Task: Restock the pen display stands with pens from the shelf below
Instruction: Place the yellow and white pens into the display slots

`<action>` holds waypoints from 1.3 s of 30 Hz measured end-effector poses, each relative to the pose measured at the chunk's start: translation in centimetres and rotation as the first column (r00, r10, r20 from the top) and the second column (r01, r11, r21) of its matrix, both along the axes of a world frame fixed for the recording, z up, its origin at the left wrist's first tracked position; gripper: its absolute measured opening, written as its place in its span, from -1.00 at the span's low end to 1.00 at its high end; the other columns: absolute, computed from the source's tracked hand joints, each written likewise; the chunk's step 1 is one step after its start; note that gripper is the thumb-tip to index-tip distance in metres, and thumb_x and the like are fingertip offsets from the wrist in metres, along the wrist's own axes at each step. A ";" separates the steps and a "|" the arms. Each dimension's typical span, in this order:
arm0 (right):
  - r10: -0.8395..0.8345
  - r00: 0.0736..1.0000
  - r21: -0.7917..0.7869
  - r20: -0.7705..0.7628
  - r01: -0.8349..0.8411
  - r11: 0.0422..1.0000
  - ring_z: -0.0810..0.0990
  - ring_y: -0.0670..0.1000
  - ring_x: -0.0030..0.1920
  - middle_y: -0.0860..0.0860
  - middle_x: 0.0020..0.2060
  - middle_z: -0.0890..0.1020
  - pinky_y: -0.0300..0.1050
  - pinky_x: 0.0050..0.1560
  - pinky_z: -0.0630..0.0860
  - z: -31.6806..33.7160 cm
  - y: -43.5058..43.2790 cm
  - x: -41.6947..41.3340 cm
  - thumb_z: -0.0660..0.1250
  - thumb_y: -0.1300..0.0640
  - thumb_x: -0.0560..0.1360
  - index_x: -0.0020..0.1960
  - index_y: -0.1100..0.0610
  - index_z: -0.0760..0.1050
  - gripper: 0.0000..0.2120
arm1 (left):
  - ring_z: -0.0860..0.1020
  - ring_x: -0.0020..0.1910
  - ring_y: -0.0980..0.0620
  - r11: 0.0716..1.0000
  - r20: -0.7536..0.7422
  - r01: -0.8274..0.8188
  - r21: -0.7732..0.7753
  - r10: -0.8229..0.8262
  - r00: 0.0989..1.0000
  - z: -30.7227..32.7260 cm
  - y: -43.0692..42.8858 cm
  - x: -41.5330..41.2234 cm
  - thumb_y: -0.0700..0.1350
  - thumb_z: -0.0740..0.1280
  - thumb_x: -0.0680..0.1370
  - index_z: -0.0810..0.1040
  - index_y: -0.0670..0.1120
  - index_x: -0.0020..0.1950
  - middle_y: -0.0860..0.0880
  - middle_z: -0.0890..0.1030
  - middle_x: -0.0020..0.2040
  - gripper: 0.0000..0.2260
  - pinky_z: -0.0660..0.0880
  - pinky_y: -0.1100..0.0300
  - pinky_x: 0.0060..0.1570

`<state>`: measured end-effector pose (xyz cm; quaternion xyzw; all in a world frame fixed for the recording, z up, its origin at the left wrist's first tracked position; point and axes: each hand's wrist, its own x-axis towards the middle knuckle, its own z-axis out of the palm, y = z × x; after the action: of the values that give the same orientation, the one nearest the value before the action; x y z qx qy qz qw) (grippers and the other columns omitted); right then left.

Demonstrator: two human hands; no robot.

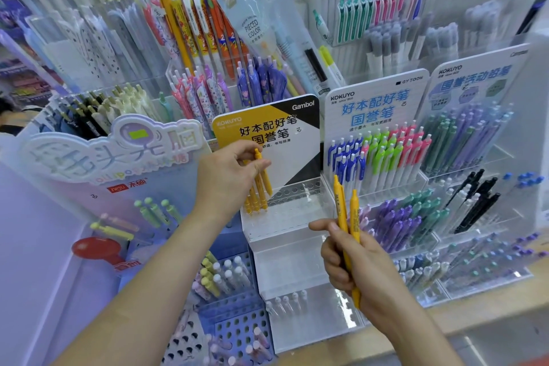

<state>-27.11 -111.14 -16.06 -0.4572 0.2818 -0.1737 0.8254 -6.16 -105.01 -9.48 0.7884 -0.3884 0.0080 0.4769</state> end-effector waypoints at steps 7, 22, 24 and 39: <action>0.034 0.999 0.021 0.034 -0.035 0.999 0.20 -0.05 -0.51 0.04 -0.42 0.30 -0.22 -0.53 0.13 0.4 0.0 -0.1 0.20 0.06 0.61 0.16 0.13 0.59 -0.74 | 0.60 -0.17 0.06 0.985 0.215 0.016 0.173 -0.054 0.975 -1.3 -0.6 0.1 -0.06 0.48 0.46 0.68 -0.05 -0.03 0.04 0.66 -0.18 -0.87 0.57 0.10 -0.09; 0.067 0.994 0.057 0.085 -0.072 0.996 0.17 -0.06 -0.52 0.05 -0.43 0.29 -0.20 -0.50 0.08 0.9 -0.1 -0.1 0.22 -0.01 0.55 0.18 0.05 0.61 -0.69 | 0.52 0.04 -0.02 0.928 0.421 -0.077 0.365 -0.091 0.902 -0.8 -1.3 0.8 -0.01 0.36 0.54 0.66 0.04 0.01 0.04 0.65 -0.09 -0.89 0.49 0.10 -0.10; 0.072 0.991 0.091 0.110 -0.082 0.993 0.17 -0.06 -0.52 0.05 -0.43 0.28 -0.20 -0.50 0.06 1.0 -0.1 -0.2 0.22 -0.02 0.53 0.20 0.05 0.60 -0.67 | 0.51 0.04 -0.04 0.922 0.450 -0.074 0.379 -0.114 0.886 -0.8 -1.3 0.8 -0.02 0.35 0.55 0.66 0.02 0.01 0.02 0.65 -0.09 -0.88 0.46 0.11 -0.08; 0.094 0.984 0.067 0.155 -0.105 0.992 0.10 -0.09 -0.54 0.01 -0.47 0.19 -0.24 -0.54 0.03 1.6 0.0 -0.4 0.25 -0.03 0.51 0.16 0.00 0.61 -0.71 | 0.53 -0.24 0.18 0.965 -0.075 0.220 0.141 -0.211 0.975 0.6 -0.3 -3.8 -0.04 0.38 0.53 0.67 -0.01 -0.03 0.10 0.66 -0.18 -0.91 0.45 0.29 -0.25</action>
<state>-27.49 -111.18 -14.48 -0.4251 0.2016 -0.1559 0.8685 -10.00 -105.33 -8.88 0.7747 -0.4571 -0.0962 0.4262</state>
